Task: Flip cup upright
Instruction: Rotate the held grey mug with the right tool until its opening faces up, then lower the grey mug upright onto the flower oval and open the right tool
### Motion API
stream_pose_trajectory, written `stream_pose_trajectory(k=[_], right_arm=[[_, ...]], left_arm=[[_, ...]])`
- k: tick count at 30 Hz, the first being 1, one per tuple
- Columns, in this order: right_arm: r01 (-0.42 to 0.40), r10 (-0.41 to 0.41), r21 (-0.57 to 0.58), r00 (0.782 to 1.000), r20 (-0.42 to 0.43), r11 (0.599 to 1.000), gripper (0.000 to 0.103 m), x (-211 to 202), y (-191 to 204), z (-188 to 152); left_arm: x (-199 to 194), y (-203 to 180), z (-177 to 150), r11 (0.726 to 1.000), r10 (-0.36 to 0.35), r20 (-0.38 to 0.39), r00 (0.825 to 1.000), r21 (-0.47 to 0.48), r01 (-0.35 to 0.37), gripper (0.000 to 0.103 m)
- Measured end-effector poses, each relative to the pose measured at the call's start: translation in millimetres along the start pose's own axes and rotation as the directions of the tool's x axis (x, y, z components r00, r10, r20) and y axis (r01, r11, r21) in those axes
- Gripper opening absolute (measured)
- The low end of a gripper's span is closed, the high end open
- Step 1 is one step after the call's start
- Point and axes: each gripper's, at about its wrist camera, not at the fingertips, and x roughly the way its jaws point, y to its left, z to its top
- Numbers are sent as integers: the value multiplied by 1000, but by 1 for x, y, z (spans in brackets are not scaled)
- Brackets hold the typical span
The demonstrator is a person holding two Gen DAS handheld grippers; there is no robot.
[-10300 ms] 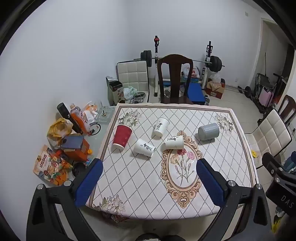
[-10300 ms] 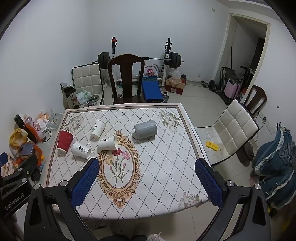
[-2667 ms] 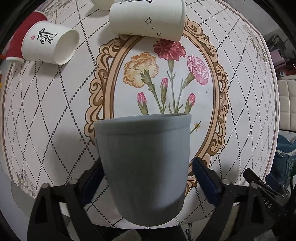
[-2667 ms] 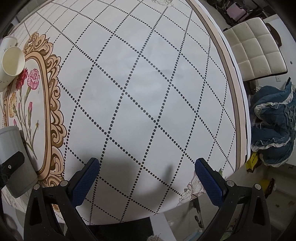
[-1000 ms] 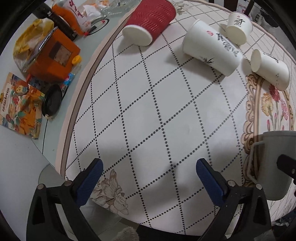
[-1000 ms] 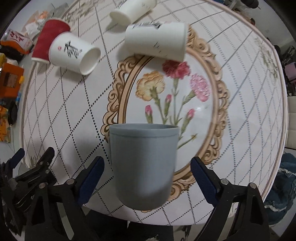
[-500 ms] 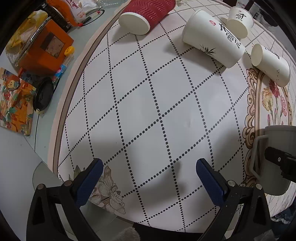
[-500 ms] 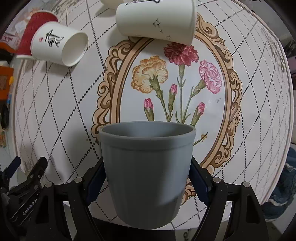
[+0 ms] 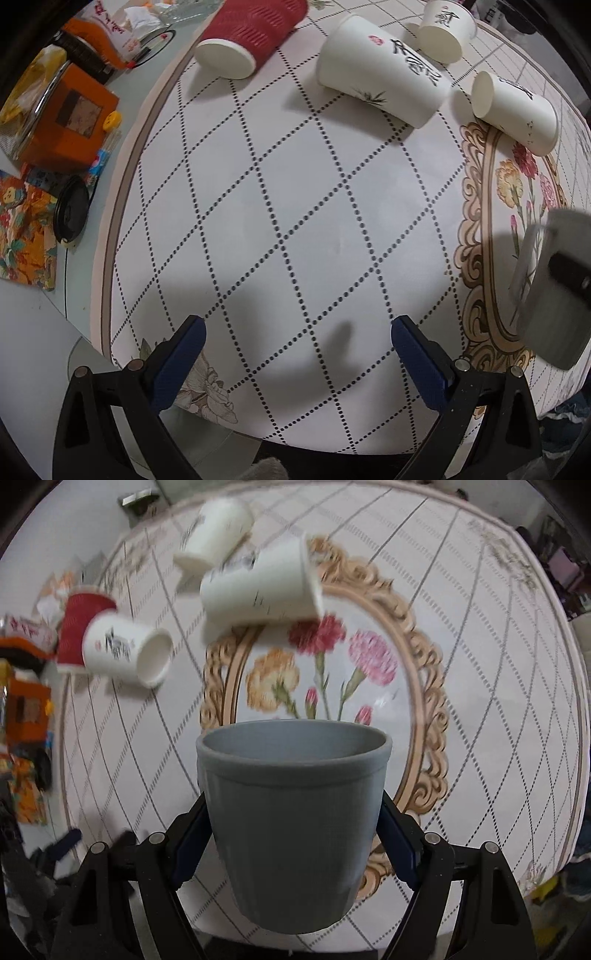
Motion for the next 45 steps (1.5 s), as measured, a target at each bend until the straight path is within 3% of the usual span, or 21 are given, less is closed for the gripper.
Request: stream_pose_trajectory(k=[6, 12, 17, 21, 25, 32, 40, 45], right_arm=[[-9, -1, 47, 979, 202, 999, 84, -26, -7, 9], [73, -76, 23, 903, 423, 997, 84, -12, 30, 12], [133, -122, 13, 854, 507, 991, 84, 3, 44, -3], [168, -141, -3, 835, 532, 986, 84, 4, 51, -20], [179, -147, -12, 839, 524, 984, 84, 1, 54, -37], [176, -152, -14, 882, 447, 984, 85, 0, 50, -68], [200, -174, -13, 881, 440, 980, 94, -31, 42, -99], [203, -186, 10, 874, 448, 979, 101, -66, 32, -123]], left_arm=[[5, -5, 10, 1000, 9, -1, 1000, 9, -9, 103], [20, -10, 20, 1000, 29, 13, 1000, 13, -29, 103], [28, -16, 21, 998, 38, 23, 999, 48, -39, 103], [29, -18, 12, 997, 31, 34, 999, 72, -34, 103], [31, -15, -5, 995, 27, 40, 999, 93, -31, 103], [24, -10, -32, 992, 31, 66, 997, 123, -38, 103], [-12, -16, -58, 993, 24, 146, 989, 109, -40, 103], [-66, -15, -81, 994, 20, 246, 969, 96, -45, 103]])
